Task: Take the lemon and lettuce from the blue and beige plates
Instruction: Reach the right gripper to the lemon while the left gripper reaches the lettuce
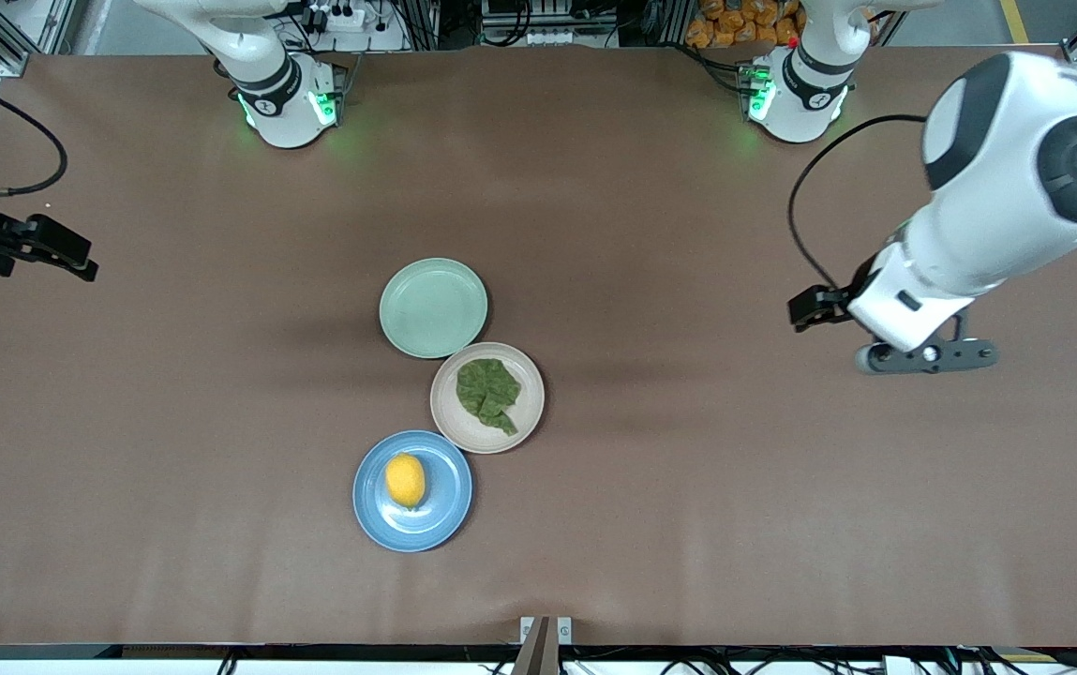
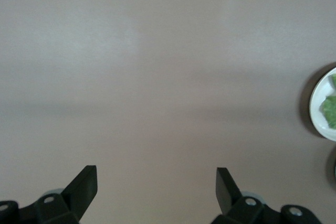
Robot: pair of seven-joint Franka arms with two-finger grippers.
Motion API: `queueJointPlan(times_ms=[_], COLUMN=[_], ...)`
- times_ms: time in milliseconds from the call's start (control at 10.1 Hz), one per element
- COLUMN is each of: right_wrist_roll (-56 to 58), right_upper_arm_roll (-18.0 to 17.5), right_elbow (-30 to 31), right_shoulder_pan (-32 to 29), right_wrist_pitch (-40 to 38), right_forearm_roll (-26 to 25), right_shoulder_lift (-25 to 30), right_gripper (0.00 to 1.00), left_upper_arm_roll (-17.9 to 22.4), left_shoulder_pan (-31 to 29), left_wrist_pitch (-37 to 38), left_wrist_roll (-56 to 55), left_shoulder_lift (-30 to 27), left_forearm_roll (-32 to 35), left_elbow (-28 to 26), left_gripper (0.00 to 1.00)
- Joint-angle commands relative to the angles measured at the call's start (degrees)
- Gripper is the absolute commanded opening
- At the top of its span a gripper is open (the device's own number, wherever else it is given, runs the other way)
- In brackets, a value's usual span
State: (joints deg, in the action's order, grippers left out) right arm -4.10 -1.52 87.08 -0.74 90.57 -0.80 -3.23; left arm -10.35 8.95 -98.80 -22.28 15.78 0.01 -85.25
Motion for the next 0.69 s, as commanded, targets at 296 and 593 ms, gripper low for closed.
queueJointPlan(times_ms=[296, 593], right_wrist_roll=[-3.35, -12.66], right_upper_arm_roll=[0.03, 0.03], right_elbow=[2.74, 2.22], right_shoulder_pan=[6.0, 11.53], right_wrist_pitch=[5.75, 10.92], right_forearm_roll=[-0.17, -0.17], right_shoulder_lift=[-4.22, -10.28], right_gripper=[1.0, 1.0], left_upper_arm_roll=[0.33, 1.9], left_shoulder_pan=[11.42, 18.19], left_wrist_pitch=[-12.09, -20.62], left_wrist_roll=[-18.21, -26.74], left_shoulder_lift=[10.74, 17.6], left_forearm_roll=[2.71, 4.2], left_elbow=[3.16, 5.96], left_gripper=[1.0, 1.0])
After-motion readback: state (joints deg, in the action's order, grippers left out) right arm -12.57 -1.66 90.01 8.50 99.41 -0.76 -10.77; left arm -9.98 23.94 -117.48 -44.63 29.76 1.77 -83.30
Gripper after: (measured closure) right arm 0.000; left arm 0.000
